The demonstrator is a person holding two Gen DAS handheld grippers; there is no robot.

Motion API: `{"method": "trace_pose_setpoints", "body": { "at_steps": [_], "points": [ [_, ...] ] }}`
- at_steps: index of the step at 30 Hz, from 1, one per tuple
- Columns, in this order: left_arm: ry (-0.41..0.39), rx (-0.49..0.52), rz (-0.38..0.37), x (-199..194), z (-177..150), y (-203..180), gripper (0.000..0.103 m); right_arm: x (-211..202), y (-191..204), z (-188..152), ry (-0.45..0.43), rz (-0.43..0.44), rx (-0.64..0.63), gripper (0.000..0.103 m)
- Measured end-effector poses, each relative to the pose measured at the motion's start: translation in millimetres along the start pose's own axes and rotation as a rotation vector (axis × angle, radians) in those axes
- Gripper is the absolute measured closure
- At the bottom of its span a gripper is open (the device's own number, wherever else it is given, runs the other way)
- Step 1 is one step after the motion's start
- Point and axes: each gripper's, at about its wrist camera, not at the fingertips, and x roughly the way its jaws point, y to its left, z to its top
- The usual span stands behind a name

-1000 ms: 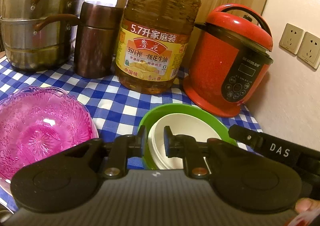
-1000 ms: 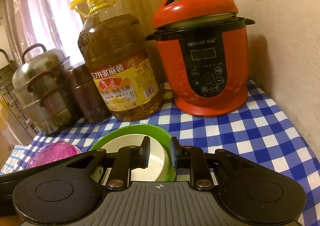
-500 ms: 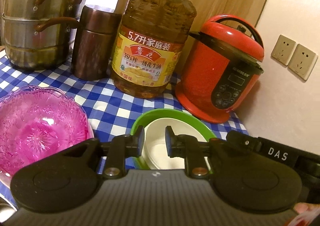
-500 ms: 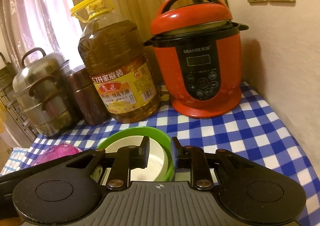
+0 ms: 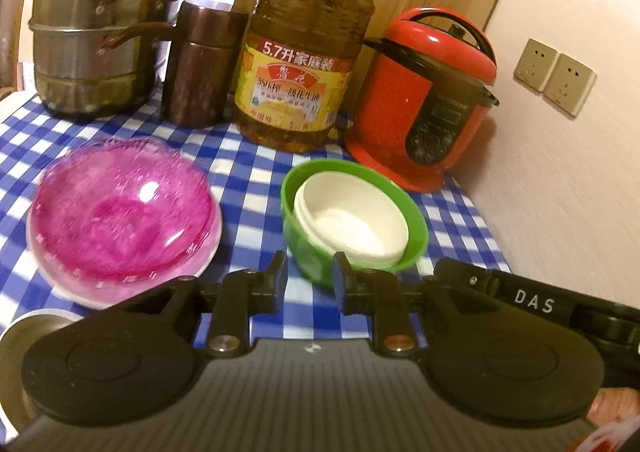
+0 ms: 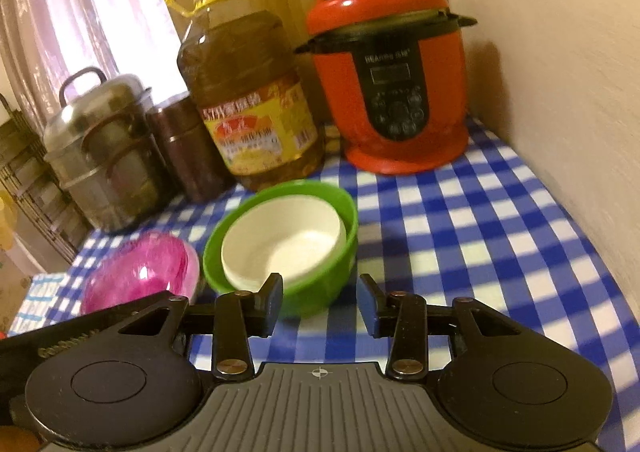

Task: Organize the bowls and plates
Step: 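Move both tools toward the small steel bowl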

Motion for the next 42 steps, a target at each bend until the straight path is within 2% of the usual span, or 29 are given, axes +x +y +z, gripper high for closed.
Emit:
{"method": "trace_pose_setpoints", "body": {
  "at_steps": [5, 10, 17, 29, 34, 36, 38, 42],
  "points": [
    [0.041, 0.031, -0.008, -28.9, -12.9, 3.7, 0.080, -22.6, 4.5, -16.8, 0.034, -0.007, 0.048, 0.062],
    [0.062, 0.018, -0.003, -59.1, -23.5, 14.2, 0.079, -45.2, 16.2, -33.1, 0.051, -0.015, 0.040, 0.061],
    [0.060, -0.035, 0.009, -106.0, -40.8, 30.2, 0.077, -79.8, 37.0, -52.9, 0.069, -0.011, 0.041, 0.061],
    [0.052, -0.017, 0.044, -168.5, -61.8, 42.8, 0.069, -121.6, 67.3, -87.5, 0.094, 0.023, 0.058, 0.061],
    [0.060, -0.022, 0.057, -182.1, -70.9, 50.5, 0.065, -129.5, 86.8, -103.8, 0.118, 0.006, 0.014, 0.061],
    [0.066, -0.025, 0.066, -185.8, -75.6, 53.8, 0.063, -132.1, 95.1, -110.4, 0.124, -0.010, -0.020, 0.059],
    [0.070, -0.024, 0.073, -187.4, -79.3, 56.4, 0.063, -133.4, 101.3, -116.9, 0.133, -0.023, -0.045, 0.047],
    [0.069, -0.023, 0.080, -191.4, -83.6, 60.8, 0.063, -132.2, 106.5, -124.8, 0.149, -0.011, -0.041, 0.045]
  ]
}}
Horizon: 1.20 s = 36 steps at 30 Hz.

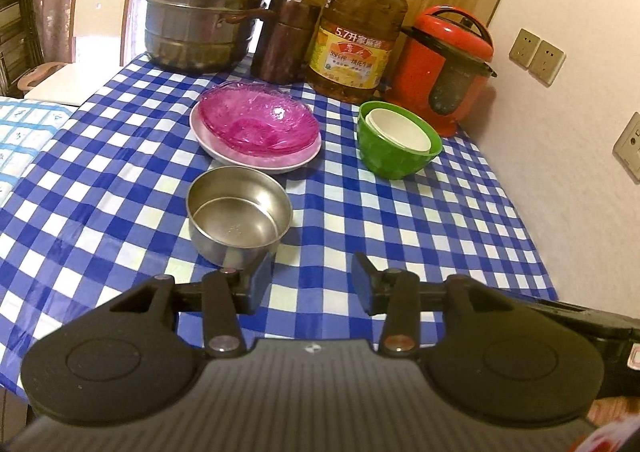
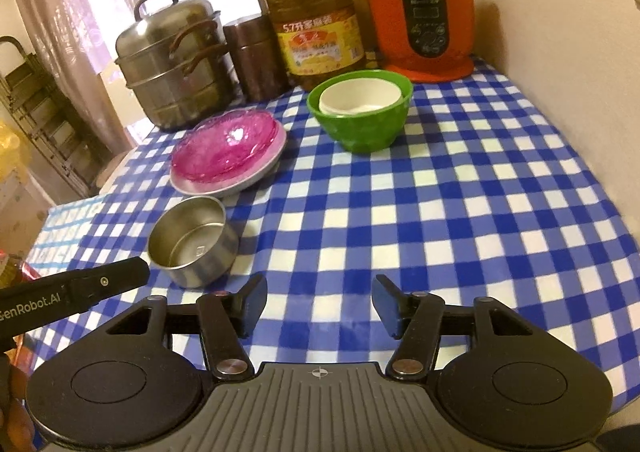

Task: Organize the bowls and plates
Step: 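Move both tools toward the small steel bowl, then close the right tool on the steel bowl rim while the left tool closes too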

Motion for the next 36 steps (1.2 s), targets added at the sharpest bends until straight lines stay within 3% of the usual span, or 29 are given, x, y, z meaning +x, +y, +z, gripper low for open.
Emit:
{"method": "trace_pose_setpoints", "body": {
  "at_steps": [18, 36],
  "points": [
    [0.003, -0.062, 0.063, 7.2, -1.0, 38.5, 0.061, 18.6, 10.2, -1.1, 0.032, 0.058, 0.031, 0.044],
    [0.022, -0.110, 0.108, 61.1, 16.2, 82.7, 0.059, 81.3, 34.5, 30.3, 0.063, 0.167, 0.044, 0.045]
  ]
}}
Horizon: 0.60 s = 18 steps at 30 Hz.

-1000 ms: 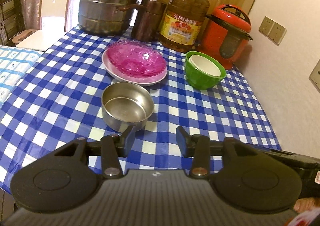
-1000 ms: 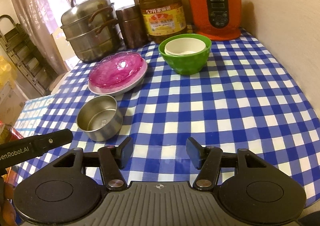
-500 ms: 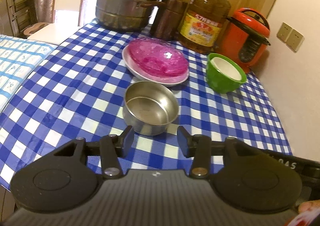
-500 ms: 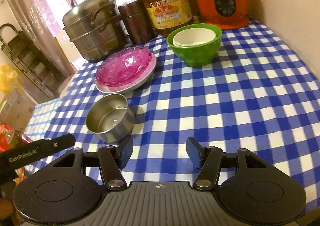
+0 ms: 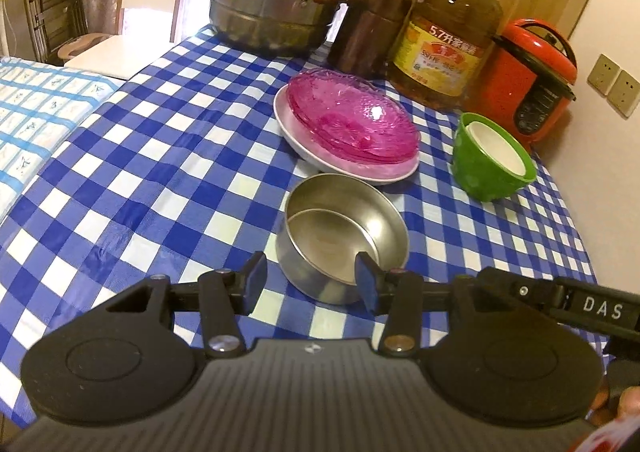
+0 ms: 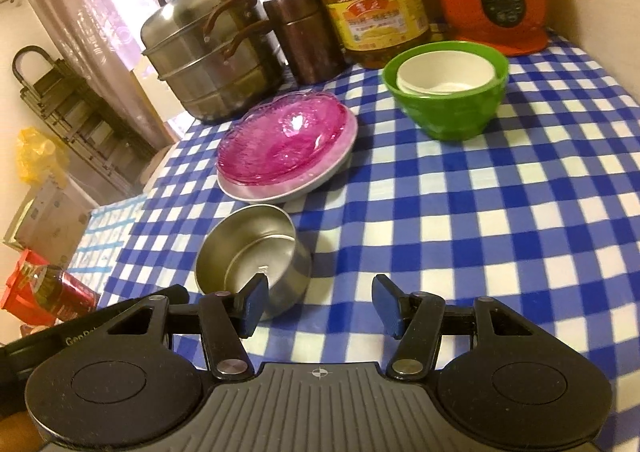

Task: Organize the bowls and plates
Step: 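Close the right tool on the steel bowl rim while the left tool closes too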

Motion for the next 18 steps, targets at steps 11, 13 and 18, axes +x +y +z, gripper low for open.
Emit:
{"method": "trace_pose_setpoints", "body": {
  "at_steps": [11, 13, 18],
  "points": [
    [0.006, -0.013, -0.010, 28.3, 12.5, 11.7, 0.059, 44.7, 11.8, 5.0, 0.004, 0.050, -0.030, 0.055],
    [0.008, -0.009, -0.007, 34.0, 15.1, 13.2, 0.060, 51.6, 12.8, 6.0, 0.007, 0.050, -0.040, 0.057],
    [0.014, 0.004, -0.006, 47.2, 19.6, 14.9, 0.061, 67.7, 11.2, 8.7, 0.009, 0.049, -0.040, 0.068]
  ]
}}
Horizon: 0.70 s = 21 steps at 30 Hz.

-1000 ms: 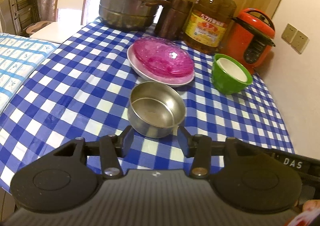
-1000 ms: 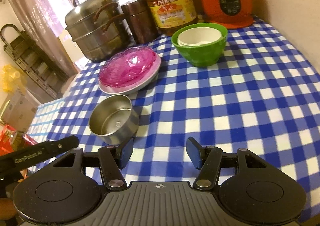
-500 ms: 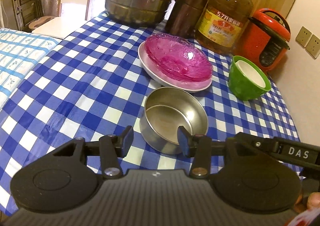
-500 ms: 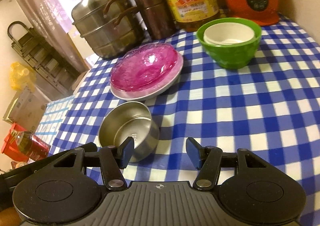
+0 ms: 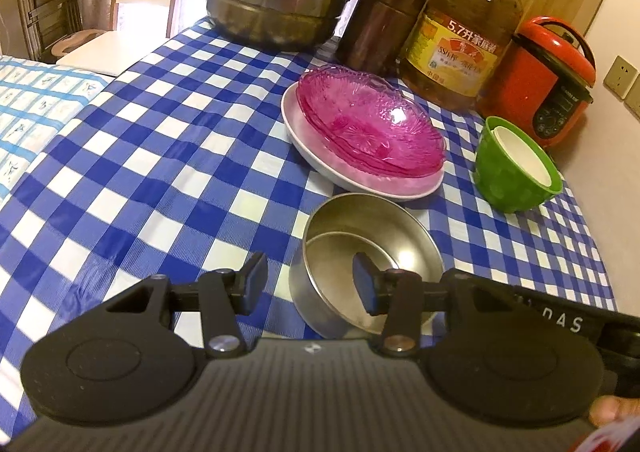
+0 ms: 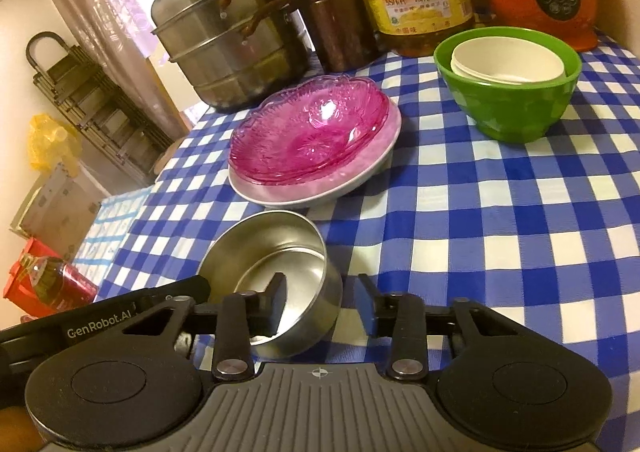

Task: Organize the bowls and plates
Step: 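Close the right tool on the steel bowl rim while the left tool closes too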

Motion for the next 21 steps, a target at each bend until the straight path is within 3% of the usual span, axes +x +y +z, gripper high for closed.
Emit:
{"method": "trace_pose_setpoints", "body": {
  "at_steps": [5, 13, 21],
  "points": [
    [0.012, 0.010, 0.006, 12.3, 0.4, -1.5, 0.063, 10.0, -2.4, -0.4, 0.010, 0.002, -0.001, 0.081],
    [0.017, 0.005, 0.023, 22.4, 0.2, 1.2, 0.078, 13.4, -1.0, -0.9, -0.005, 0.002, 0.001, 0.085],
    [0.011, -0.004, 0.026, 24.1, -0.8, 3.3, 0.089, 14.6, -1.0, -1.0, -0.011, 0.006, 0.000, 0.096]
  ]
}}
